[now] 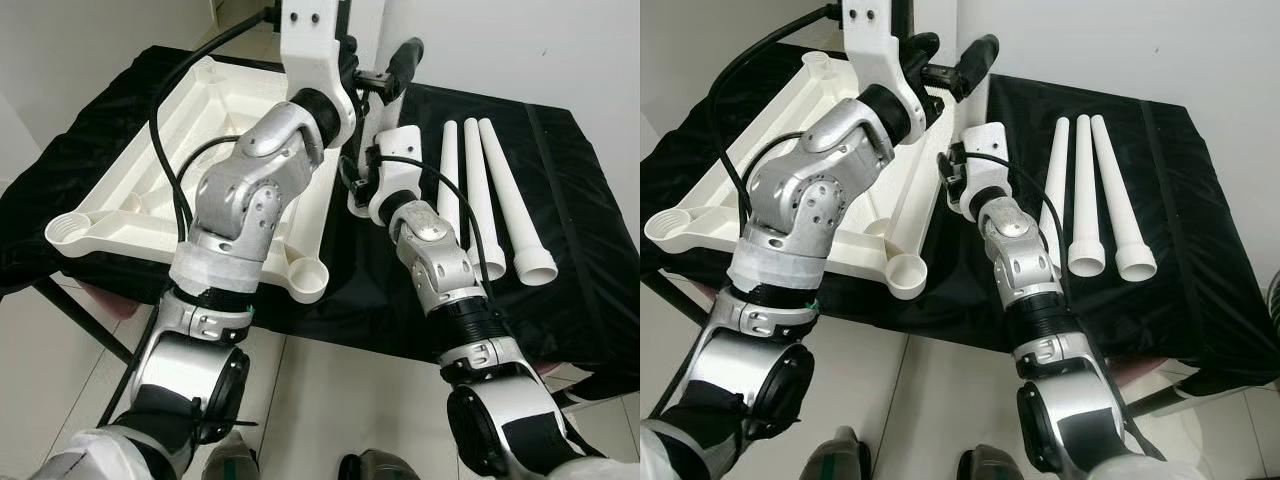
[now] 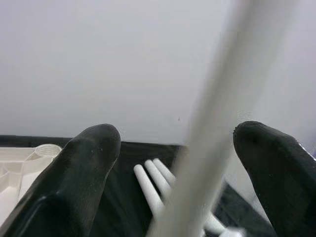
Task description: Building children table
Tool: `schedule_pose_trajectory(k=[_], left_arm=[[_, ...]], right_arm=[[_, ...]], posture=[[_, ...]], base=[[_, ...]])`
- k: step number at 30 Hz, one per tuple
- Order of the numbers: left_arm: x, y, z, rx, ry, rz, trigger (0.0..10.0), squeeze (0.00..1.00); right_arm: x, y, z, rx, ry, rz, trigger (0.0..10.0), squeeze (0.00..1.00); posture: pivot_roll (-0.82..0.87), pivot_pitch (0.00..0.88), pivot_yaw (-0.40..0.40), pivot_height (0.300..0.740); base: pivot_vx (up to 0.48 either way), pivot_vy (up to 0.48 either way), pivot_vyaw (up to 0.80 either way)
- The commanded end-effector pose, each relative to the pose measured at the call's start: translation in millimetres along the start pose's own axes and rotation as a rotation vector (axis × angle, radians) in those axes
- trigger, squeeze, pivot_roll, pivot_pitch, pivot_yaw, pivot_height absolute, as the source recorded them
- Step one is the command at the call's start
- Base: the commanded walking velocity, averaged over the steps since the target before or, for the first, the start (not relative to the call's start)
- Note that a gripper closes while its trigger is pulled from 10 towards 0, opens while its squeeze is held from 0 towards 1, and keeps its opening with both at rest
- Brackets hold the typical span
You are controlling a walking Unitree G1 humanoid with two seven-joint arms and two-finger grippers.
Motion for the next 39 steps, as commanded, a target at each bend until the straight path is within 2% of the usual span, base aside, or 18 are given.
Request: schedule_pose_trajectory(k=[1, 5, 8, 9, 12, 13, 16, 18, 24, 26, 27, 31, 33, 37, 39], left_arm=[[-7.9, -1.6, -14.9, -0.026, 0.068, 0.004, 10.0, 0.0], [-15.9, -5.0, -20.7, -0.019, 0.063, 0.004, 10.0, 0.0], [-31.2, -20.0, -27.0, 0.058, 0.032, -0.037, 10.0, 0.0], [-31.2, -20.0, -27.0, 0.058, 0.032, -0.037, 10.0, 0.0], [-46.9, -39.9, -37.0, 0.169, 0.033, -0.082, 10.0, 0.0], [-46.9, -39.9, -37.0, 0.169, 0.033, -0.082, 10.0, 0.0], [-65.6, -68.2, -47.5, 0.284, 0.016, -0.185, 10.0, 0.0], [-77.1, -84.2, -48.9, 0.326, -0.034, -0.251, 10.0, 0.0], [-91.7, -97.2, -47.0, 0.467, -0.121, -0.296, 10.0, 0.0], [-109.7, -107.8, -45.2, 0.452, -0.232, -0.355, 10.0, 0.0], [-109.7, -107.8, -45.2, 0.452, -0.232, -0.355, 10.0, 0.0], [-128.4, -111.3, -42.6, 0.397, -0.339, -0.382, 10.0, 0.0], [-131.7, -111.4, -40.9, 0.39, -0.365, -0.384, 10.0, 0.0], [-150.3, -122.1, -40.8, 0.38, -0.439, -0.478, 10.0, 0.0], [-155.0, -125.7, -41.7, 0.382, -0.455, -0.506, 10.0, 0.0]], right_arm=[[0.2, 1.8, 14.8, 0.062, -0.072, 0.001, 10.0, 0.0], [-1.4, 0.1, 24.0, 0.089, -0.107, -0.004, 10.0, 0.0], [-5.9, -2.7, 34.9, 0.09, -0.128, -0.008, 10.0, 0.0], [-5.9, -2.7, 34.9, 0.09, -0.128, -0.008, 10.0, 0.0], [-11.0, -3.3, 39.4, 0.092, -0.116, 0.003, 10.0, 0.0], [-11.0, -3.3, 39.4, 0.092, -0.116, 0.003, 10.0, 0.0], [-15.6, -0.4, 40.8, 0.088, -0.099, 0.028, 10.0, 0.0], [-17.4, 0.7, 39.9, 0.086, -0.081, 0.036, 10.0, 0.0], [-18.6, 2.5, 40.3, 0.073, -0.067, 0.041, 10.0, 0.0], [-19.3, 4.8, 43.8, 0.055, -0.064, 0.045, 10.0, 0.0], [-19.3, 4.8, 43.8, 0.055, -0.064, 0.045, 10.0, 0.0], [-20.7, 6.7, 47.7, 0.032, -0.064, 0.048, 10.0, 0.0], [-21.0, 6.8, 48.0, 0.03, -0.064, 0.047, 10.0, 0.0], [-21.9, 7.6, 48.8, 0.02, -0.059, 0.049, 10.0, 0.0], [-22.0, 7.8, 49.0, 0.017, -0.058, 0.049, 10.0, 0.0]], posture=[[0.03, 0.0, 0.001, 0.74], [0.03, 0.0, 0.001, 0.74], [0.03, 0.0, 0.001, 0.74], [0.03, 0.0, 0.001, 0.74], [0.03, 0.0, 0.002, 0.74], [0.03, 0.0, 0.002, 0.74], [0.02, 0.0, 0.002, 0.74], [0.02, 0.0, 0.003, 0.74], [0.02, 0.003, 0.003, 0.74], [0.02, 0.008, 0.002, 0.74], [0.02, 0.008, 0.002, 0.74], [0.02, 0.009, 0.003, 0.74], [0.02, 0.009, 0.003, 0.74], [0.02, 0.008, 0.003, 0.74], [0.02, 0.008, 0.003, 0.74]], base=[[0.0, 0.0, 0.0], [0.0, 0.0, 0.0], [0.0, 0.0, 0.0], [0.0, 0.0, 0.0], [0.0, 0.0, 0.0], [0.0, 0.0, 0.0], [0.0, 0.0, 0.0], [0.0, 0.0, 0.0], [0.0, 0.0, 0.0], [0.0, 0.0, 0.0], [0.0, 0.0, 0.0], [0.0, 0.0, 0.0], [0.0, 0.0, 0.0], [0.0, 0.0, 0.0], [0.0, 0.0, 0.0]])
Point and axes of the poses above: a point about 5 cm out from each wrist's last joint towards the gripper, its own x axis pointing out of the wrist towards the gripper, its own y axis along the axis of the wrist's last joint, z = x × y, the point moved 2 cm from there along x, pointing out of the wrist towards the gripper, and after that the axes turned 5 degrees about x, right-handed, at the moved point
